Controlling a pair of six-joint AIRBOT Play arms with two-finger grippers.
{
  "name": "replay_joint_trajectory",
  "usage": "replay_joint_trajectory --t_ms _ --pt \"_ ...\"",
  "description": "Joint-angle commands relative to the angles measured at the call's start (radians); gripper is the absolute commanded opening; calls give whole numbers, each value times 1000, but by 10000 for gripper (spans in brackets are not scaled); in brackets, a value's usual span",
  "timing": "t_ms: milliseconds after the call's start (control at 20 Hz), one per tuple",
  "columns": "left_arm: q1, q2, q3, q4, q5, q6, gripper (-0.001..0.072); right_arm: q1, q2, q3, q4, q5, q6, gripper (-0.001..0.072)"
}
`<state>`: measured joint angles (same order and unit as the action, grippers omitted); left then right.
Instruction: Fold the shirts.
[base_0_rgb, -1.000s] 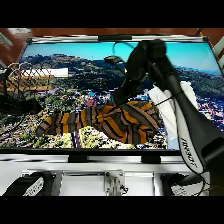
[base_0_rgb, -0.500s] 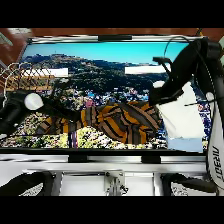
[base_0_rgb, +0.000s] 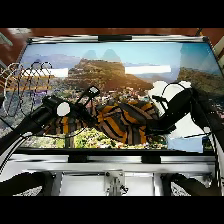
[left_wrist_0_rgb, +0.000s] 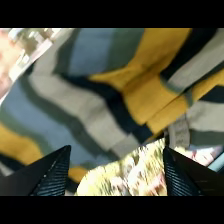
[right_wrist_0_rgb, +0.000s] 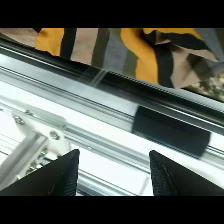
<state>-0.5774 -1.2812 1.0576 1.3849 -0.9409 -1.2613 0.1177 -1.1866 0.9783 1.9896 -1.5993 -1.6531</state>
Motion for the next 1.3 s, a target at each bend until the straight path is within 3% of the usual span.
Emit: replay_joint_trajectory --t_ms 0,50,100,150,200,350,450,650,750,900,1050,1150,1200,1250 --pt "-31 -52 0 -17 65 42 673 -2 15 -98 75 104 -19 544" --pt "-34 -70 0 -17 76 42 662 -2 13 -114 77 126 -21 544" --pt "-34 -84 0 -16 77 42 507 -2 8 -129 92 136 -20 544" --pt "-31 -93 0 -15 75 42 168 -1 5 -141 117 146 -23 544" --pt "-25 -92 0 -14 77 42 43 6 3 -153 140 164 -24 544" --pt "10 -66 17 -13 43 40 41 133 -8 -163 126 251 -51 544" --pt "44 -20 19 -13 21 26 41 288 -18 -163 118 369 -108 625" --pt "112 46 19 -34 -2 -29 41 604 -71 -163 -43 542 -140 625" --pt "122 45 17 -46 -44 -45 40 722 -86 -163 -197 620 -93 625" --pt "123 45 17 -47 -51 -45 41 771 -86 -163 -435 745 66 625" --pt "123 45 17 -55 -51 -77 41 771 -109 -163 -484 866 82 625" --pt "123 45 17 -59 -51 -87 41 771 -156 -163 -494 874 87 621" --pt "123 45 17 -58 -51 -87 41 771 -171 -163 -535 871 119 533" --pt "124 45 17 -58 -51 -87 41 771 -176 -163 -594 868 174 267"
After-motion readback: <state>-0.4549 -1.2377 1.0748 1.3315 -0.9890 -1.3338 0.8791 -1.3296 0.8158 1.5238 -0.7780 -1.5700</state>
